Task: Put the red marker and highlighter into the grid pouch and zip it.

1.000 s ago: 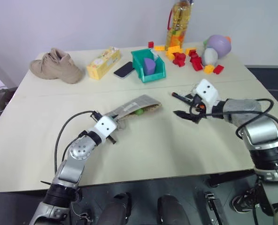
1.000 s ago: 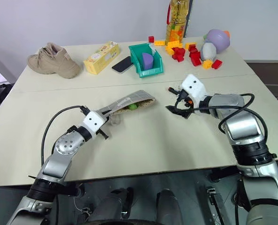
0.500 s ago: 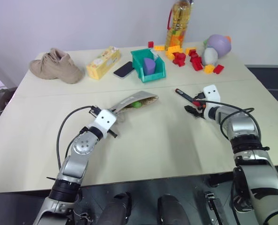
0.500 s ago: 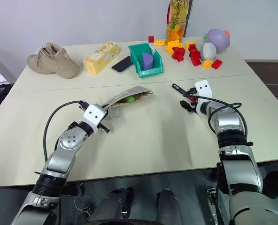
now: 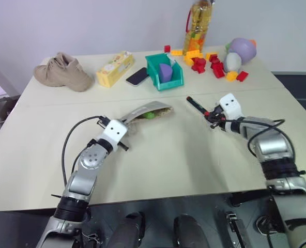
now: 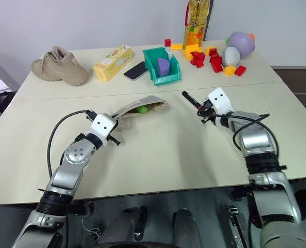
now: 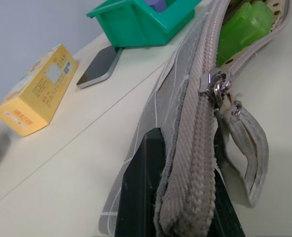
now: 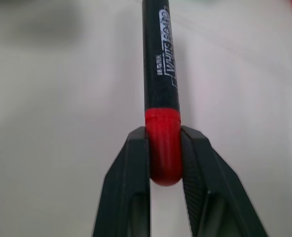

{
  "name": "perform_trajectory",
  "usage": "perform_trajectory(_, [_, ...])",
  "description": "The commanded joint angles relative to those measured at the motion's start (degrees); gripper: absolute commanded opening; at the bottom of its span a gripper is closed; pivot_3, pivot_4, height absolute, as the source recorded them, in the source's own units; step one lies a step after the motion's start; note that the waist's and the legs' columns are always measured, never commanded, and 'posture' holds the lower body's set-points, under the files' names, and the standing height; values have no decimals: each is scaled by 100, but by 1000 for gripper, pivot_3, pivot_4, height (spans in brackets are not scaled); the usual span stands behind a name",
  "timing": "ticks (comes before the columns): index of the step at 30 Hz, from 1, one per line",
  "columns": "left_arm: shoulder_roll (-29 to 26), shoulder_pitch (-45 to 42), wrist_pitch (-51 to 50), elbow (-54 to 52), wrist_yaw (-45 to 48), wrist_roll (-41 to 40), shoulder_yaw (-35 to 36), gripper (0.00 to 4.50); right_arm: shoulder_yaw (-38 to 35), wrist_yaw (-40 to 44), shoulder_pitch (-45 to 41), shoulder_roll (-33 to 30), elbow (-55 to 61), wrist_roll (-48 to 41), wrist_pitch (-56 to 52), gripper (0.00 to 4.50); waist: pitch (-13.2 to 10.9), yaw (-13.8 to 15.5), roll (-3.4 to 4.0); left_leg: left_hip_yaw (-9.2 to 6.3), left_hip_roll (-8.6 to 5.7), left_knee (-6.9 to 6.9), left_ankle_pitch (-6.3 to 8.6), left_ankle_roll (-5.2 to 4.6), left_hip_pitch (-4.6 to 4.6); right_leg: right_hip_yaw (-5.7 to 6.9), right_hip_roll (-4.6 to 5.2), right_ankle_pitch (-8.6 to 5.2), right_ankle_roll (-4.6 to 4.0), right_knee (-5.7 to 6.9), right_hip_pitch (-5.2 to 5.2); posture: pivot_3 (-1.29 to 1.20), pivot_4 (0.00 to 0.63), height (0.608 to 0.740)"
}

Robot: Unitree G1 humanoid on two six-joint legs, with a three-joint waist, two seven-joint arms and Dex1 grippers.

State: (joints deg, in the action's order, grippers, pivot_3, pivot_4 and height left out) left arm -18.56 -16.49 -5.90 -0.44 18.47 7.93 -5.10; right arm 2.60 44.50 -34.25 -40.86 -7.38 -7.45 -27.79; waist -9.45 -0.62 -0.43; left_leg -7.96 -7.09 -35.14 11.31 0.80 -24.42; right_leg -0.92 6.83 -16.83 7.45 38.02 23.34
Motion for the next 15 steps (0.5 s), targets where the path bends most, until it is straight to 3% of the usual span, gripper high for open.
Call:
perform_trajectory(1, [-14,-147,74,-31,-17,-103,125,0,-36,704,304,-362,1424,-406,-45,304,0,-3,0,0,1,0,0,0,1,0,-1,0,0,-1,-1,0,150,740])
perform_trajectory(6, [-28,-245,145,59,42,-122,87,0,145,930,440,-556,2225,-469,-317,304,0,5,-2,0,2,-3,1,-1,1,1,0,0,0,0,-4,0,150,740])
perform_trajectory(15, [-57,-310,224,26,86,-30,-29,0,1003,519,-67,3,2356,89,-653,304,0,1,-3,-1,1,-4,1,-1,1,2,1,0,0,0,-2,0,150,740])
